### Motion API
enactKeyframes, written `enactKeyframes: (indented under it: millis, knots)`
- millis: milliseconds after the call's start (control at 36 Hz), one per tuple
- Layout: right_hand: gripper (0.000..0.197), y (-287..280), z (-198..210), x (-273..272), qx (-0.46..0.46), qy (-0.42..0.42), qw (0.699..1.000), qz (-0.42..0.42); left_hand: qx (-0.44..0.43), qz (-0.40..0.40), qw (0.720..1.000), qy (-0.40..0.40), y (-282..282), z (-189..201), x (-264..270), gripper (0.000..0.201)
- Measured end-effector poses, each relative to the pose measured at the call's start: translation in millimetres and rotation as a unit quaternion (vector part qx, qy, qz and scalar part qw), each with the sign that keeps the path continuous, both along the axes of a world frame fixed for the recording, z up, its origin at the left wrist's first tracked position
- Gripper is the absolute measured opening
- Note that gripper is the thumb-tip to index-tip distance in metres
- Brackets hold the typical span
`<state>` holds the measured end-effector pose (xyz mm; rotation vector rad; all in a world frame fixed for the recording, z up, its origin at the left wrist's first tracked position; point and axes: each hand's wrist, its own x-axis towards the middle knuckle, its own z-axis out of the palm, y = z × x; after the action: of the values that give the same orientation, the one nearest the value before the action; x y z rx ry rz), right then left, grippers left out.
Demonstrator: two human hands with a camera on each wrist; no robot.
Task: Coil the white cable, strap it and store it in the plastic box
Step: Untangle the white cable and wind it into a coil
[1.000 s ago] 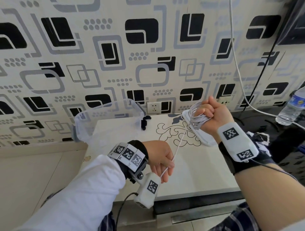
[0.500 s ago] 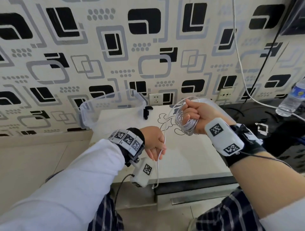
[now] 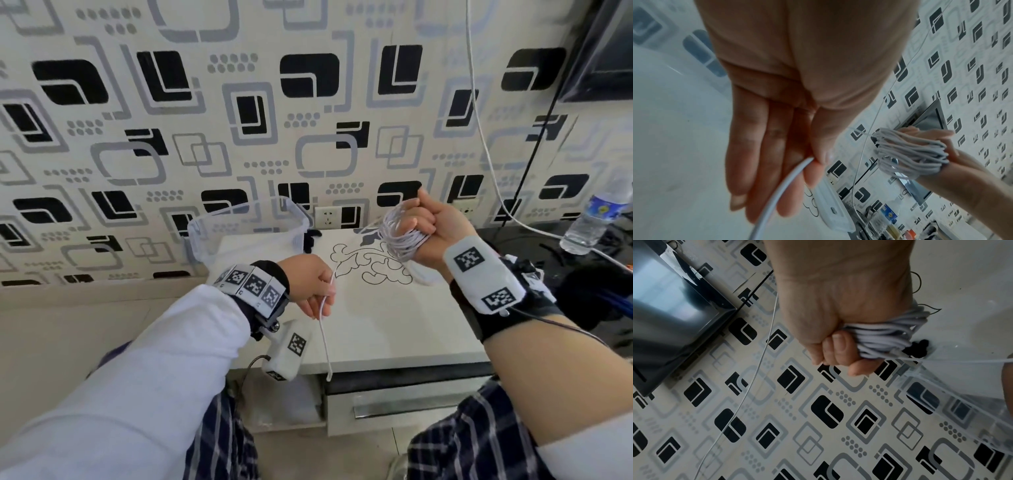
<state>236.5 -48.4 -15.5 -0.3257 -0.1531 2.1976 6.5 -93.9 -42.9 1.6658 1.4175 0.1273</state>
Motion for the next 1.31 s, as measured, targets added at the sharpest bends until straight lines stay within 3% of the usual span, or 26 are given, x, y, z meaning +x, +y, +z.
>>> enactKeyframes:
  millis: [194, 361, 417, 500, 639, 750, 861, 972, 1055, 1194, 1305]
  knots:
    - [0.047, 9, 3, 3, -0.018, 0.035, 0.984, -0.175, 0.057, -0.027, 0.998, 0.001, -1, 1, 11, 0.023]
    - [0.036, 22, 3, 5, 0.007, 0.002, 0.965, -0.263, 0.137, -0.067, 0.987, 0.041, 5, 2, 25, 0.026]
    - [0.042, 27, 0, 6, 0.012, -0.019, 0.961, -0.276, 0.194, -0.094, 0.975, 0.055, 5, 7, 29, 0.025]
    - [0.034, 34, -5, 9, 0.032, -0.055, 0.960, -0.273, 0.245, -0.124, 0.961, 0.039, 6, 14, 31, 0.025]
    - [0.036, 37, -15, 4, 0.056, -0.126, 0.960, -0.245, 0.302, -0.115, 0.946, -0.012, 9, 24, 27, 0.023]
    - [0.033, 30, -17, -15, 0.079, -0.224, 0.940, -0.244, 0.328, -0.111, 0.937, -0.046, 10, 26, 23, 0.022]
    - [0.046, 28, -25, -32, 0.120, -0.302, 0.928, -0.184, 0.350, -0.103, 0.929, -0.068, 11, 27, 25, 0.019]
    - [0.080, 32, -38, -39, 0.138, -0.364, 0.917, -0.089, 0.365, -0.072, 0.922, -0.103, 14, 28, 25, 0.019]
    - [0.104, 30, -43, -44, 0.188, -0.421, 0.887, -0.019, 0.370, -0.050, 0.920, -0.115, 18, 28, 24, 0.021]
    - [0.091, 19, -40, -44, 0.268, -0.413, 0.866, 0.087, 0.402, -0.024, 0.911, -0.093, 33, 24, 16, 0.021]
    - [0.107, 19, -42, -42, 0.276, -0.430, 0.841, 0.179, 0.403, -0.015, 0.911, -0.087, 41, 25, 8, 0.023]
